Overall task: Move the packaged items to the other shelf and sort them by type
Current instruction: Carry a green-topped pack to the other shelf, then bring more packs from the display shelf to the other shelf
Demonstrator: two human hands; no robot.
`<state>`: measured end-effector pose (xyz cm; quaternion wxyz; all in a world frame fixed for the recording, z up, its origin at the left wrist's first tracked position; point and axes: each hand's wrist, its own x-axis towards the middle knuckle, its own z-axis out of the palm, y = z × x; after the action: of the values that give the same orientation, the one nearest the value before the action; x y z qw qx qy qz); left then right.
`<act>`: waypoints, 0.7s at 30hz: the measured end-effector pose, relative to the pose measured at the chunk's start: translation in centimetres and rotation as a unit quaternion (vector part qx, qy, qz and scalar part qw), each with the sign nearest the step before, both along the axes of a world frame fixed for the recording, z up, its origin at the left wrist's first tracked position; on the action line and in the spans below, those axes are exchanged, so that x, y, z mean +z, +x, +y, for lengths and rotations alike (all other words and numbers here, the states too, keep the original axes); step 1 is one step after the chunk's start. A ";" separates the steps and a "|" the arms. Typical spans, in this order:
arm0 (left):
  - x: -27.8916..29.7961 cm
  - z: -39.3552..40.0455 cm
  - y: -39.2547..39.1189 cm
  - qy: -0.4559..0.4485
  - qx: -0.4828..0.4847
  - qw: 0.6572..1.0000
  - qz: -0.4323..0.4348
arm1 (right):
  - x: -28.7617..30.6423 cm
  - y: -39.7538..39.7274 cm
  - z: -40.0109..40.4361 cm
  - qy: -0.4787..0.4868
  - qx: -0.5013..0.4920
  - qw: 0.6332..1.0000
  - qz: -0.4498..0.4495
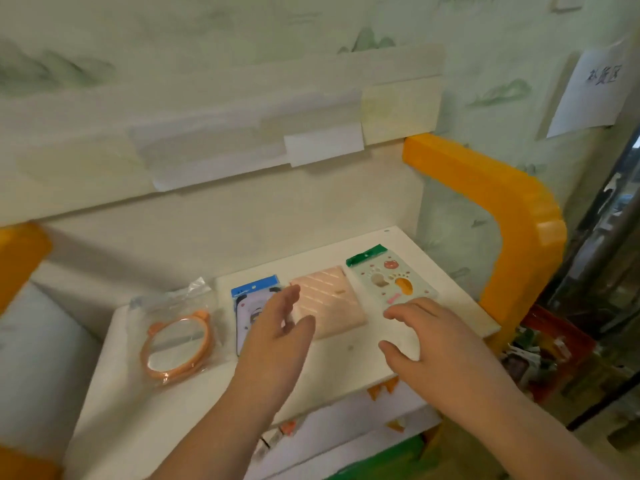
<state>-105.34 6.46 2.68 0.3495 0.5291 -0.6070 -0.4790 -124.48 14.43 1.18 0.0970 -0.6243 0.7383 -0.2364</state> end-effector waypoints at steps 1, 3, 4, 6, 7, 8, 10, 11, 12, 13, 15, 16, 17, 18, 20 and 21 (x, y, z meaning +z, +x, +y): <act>0.3 0.1 1.9 -0.062 -0.011 0.995 -0.081 | 0.1 0.8 -0.7 -0.005 0.011 1.000 -0.004; 1.1 0.5 5.6 -0.186 -0.014 0.952 -0.243 | 0.5 2.9 -2.3 -0.014 0.036 0.999 -0.006; 1.5 0.7 7.5 -0.228 -0.002 0.925 -0.305 | 0.7 4.1 -3.1 -0.022 0.051 0.998 -0.002; 2.5 1.5 11.1 -0.257 0.039 0.889 -0.377 | 1.3 7.1 -4.8 -0.039 0.089 0.995 -0.005; 3.0 2.1 12.9 -0.256 0.061 0.878 -0.399 | 1.6 8.7 -5.5 -0.039 0.110 0.993 -0.009; 3.9 3.0 15.2 -0.257 0.088 0.868 -0.416 | 2.0 11.1 -6.3 -0.041 0.136 0.990 -0.012; 5.0 4.2 18.5 -0.287 0.125 0.850 -0.424 | 2.7 14.1 -6.9 -0.046 0.166 0.985 -0.018; 5.5 5.1 21.0 -0.292 0.153 0.842 -0.426 | 3.2 16.3 -7.2 -0.054 0.191 0.980 -0.018; 5.9 5.9 23.4 -0.287 0.186 0.838 -0.425 | 3.6 18.4 -7.2 -0.059 0.215 0.975 -0.015; 6.1 6.6 25.8 -0.278 0.219 0.831 -0.429 | 4.0 20.5 -7.1 -0.061 0.240 0.969 -0.012; 6.1 8.1 30.5 -0.228 0.273 0.818 -0.452 | 4.7 24.8 -6.4 -0.054 0.299 0.953 -0.011; 5.9 8.8 32.7 -0.192 0.290 0.816 -0.461 | 4.9 27.0 -5.9 -0.049 0.328 0.943 -0.010; 5.5 9.5 34.8 -0.160 0.302 0.816 -0.467 | 5.0 29.3 -5.3 -0.044 0.353 0.934 -0.007; 5.1 10.0 36.9 -0.135 0.309 0.815 -0.472 | 5.0 31.5 -4.8 -0.038 0.374 0.927 0.001; 4.1 11.1 41.1 -0.100 0.318 0.811 -0.482 | 5.1 36.1 -4.0 -0.034 0.410 0.911 0.010; 3.5 11.7 43.2 -0.088 0.321 0.809 -0.485 | 5.0 38.4 -3.8 -0.036 0.424 0.905 0.015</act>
<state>-62.17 18.12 6.22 0.1889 0.8241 -0.5329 0.0349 -86.12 10.62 6.19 0.1540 -0.8848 0.3966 -0.1898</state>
